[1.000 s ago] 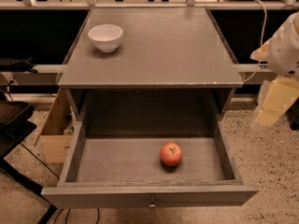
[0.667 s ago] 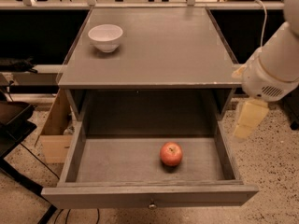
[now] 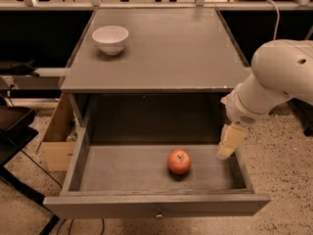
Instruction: Pick apple from top drawer and place on counter
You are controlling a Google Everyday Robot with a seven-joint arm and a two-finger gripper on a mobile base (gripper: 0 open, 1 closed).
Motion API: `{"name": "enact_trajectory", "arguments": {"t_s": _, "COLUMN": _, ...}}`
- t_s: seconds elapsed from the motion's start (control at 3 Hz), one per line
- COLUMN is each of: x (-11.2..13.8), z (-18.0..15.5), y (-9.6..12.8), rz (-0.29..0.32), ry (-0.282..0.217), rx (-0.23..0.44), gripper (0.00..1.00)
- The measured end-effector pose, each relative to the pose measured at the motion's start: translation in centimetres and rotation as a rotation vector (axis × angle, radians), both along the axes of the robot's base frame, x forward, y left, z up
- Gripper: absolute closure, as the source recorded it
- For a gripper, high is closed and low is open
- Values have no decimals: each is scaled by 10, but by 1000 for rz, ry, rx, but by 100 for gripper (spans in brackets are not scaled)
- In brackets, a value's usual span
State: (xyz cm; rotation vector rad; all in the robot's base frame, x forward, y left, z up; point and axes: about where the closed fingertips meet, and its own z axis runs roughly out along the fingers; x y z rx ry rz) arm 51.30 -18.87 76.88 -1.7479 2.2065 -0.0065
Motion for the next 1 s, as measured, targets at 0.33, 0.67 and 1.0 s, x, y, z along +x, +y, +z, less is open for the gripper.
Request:
{"name": "enact_trajectory", "arguments": {"t_s": 0.33, "x": 1, "z": -26, "y": 6, "rz": 5, "ry": 33, "rx": 24, "gripper": 0}}
{"name": "enact_trajectory", "arguments": {"t_s": 0.67, "x": 3, "z": -49, "y": 11, "rz": 18, "ry": 51, "rx": 41, "gripper": 0}}
{"name": "enact_trajectory", "arguments": {"t_s": 1.0, "x": 1, "z": -70, "y": 16, "rz": 22, "ry": 64, "rx": 59, "gripper": 0}}
